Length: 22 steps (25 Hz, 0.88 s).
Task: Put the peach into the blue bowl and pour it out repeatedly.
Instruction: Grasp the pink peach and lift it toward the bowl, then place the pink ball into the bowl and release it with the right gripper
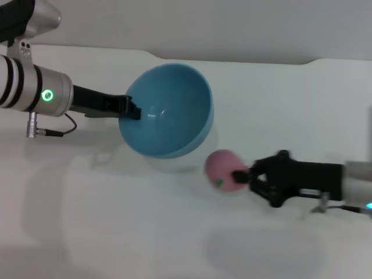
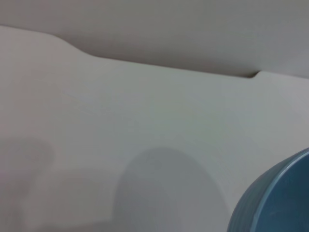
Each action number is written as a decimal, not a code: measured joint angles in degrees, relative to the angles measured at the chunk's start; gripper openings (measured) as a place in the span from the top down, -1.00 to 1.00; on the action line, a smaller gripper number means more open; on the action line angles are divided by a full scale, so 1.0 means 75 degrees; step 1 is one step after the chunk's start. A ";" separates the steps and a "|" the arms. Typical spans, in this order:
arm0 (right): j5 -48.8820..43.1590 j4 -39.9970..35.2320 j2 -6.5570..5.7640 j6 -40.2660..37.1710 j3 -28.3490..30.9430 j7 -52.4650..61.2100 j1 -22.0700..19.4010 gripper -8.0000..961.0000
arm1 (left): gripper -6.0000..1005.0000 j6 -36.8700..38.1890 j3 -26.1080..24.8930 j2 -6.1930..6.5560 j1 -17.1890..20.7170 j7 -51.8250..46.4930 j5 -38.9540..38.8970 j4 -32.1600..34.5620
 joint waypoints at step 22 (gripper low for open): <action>-0.0150 -0.2046 0.0023 -0.2174 0.1073 0.0050 -0.0831 0.81 | 0.99 -0.0583 0.3251 -0.0225 -0.1402 -0.1345 0.0269 -0.0586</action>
